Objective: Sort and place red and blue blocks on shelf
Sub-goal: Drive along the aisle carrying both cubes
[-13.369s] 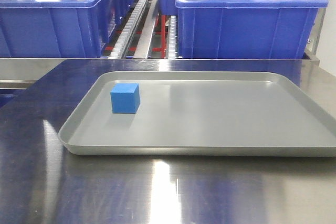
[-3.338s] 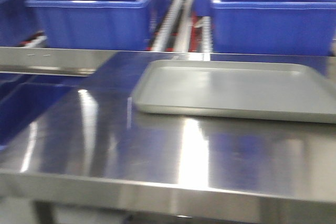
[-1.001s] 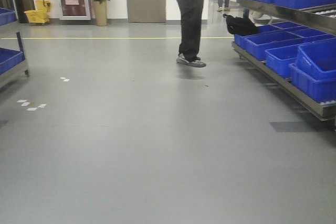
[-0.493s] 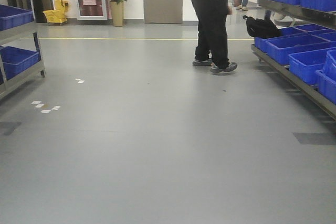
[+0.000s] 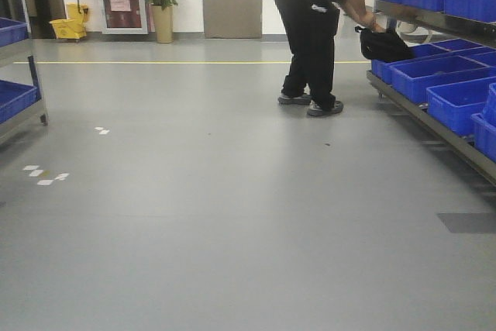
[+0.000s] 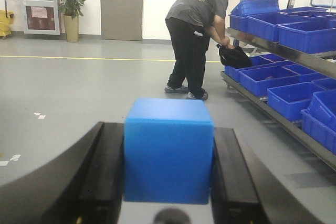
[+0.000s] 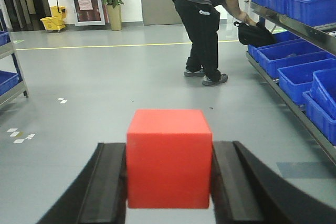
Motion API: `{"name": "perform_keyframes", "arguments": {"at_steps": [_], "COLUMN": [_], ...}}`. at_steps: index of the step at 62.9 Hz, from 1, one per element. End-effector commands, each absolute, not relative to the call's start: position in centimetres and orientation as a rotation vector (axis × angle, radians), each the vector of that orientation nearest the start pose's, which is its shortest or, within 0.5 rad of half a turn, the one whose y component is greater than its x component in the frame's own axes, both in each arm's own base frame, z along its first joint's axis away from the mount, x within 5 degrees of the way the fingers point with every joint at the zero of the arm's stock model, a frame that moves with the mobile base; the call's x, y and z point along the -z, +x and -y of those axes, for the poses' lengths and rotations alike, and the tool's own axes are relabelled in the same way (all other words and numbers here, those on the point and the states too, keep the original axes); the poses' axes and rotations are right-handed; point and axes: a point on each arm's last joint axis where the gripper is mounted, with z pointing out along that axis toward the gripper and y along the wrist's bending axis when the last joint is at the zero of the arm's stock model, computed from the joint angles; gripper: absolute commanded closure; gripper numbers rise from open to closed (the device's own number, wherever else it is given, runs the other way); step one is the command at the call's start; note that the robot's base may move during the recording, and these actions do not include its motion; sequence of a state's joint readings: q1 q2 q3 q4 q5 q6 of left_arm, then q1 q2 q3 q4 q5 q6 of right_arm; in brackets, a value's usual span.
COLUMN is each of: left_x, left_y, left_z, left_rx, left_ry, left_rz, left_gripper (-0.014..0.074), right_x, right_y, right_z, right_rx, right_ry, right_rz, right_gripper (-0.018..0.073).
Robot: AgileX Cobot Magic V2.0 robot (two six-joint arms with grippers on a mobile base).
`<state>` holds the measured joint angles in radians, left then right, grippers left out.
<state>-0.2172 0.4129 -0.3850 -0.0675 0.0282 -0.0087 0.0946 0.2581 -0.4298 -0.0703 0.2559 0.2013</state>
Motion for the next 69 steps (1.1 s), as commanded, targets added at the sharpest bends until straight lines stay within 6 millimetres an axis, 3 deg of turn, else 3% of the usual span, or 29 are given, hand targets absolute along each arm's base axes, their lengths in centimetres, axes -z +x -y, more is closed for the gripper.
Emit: {"name": "perform_keyframes", "arguments": {"at_steps": [1, 69], "left_x": [-32.95, -32.95], "left_y": [9.33, 9.33], "left_z": [2.02, 2.02], "left_rx": [0.248, 0.248], "left_ry": [0.089, 0.089], "left_rz": [-1.421, -1.421], "left_gripper": [0.0276, 0.0276], "right_x": [-33.47, -33.47], "right_y": [6.33, 6.33], "right_z": [-0.43, -0.43], "right_rx": [-0.149, -0.149], "right_ry": [0.025, 0.025], "right_rz": [-1.459, -1.459], "right_gripper": [0.0187, 0.0187]}}
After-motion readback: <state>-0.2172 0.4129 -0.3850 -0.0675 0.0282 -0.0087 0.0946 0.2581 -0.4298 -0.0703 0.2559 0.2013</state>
